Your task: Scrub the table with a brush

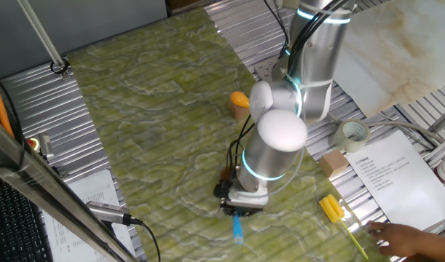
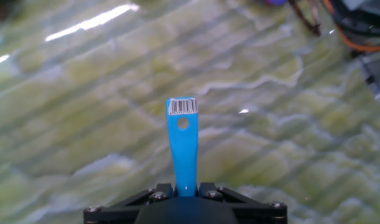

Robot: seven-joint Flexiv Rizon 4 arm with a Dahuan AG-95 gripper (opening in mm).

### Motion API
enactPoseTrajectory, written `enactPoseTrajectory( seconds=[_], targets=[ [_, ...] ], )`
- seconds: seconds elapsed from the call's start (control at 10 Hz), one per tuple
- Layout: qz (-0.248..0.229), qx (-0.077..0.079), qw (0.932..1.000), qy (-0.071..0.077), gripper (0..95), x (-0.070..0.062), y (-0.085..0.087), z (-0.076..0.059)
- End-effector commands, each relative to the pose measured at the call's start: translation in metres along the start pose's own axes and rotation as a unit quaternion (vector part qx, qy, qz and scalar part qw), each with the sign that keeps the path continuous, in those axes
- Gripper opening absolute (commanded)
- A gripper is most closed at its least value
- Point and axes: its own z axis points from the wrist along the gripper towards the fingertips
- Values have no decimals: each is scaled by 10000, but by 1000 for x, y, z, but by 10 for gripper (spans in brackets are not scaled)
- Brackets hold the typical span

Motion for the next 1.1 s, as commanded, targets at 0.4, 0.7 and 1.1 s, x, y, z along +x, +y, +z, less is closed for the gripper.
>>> enactPoseTrajectory(
  seconds=[0.4,0.7,1.1],
  targets=[
    [46,17,10000,-24,0,15,17,-3],
    [254,-5,9997,-15,0,15,17,-3],
    [487,-4,9988,-35,0,15,17,-3]
  ],
)
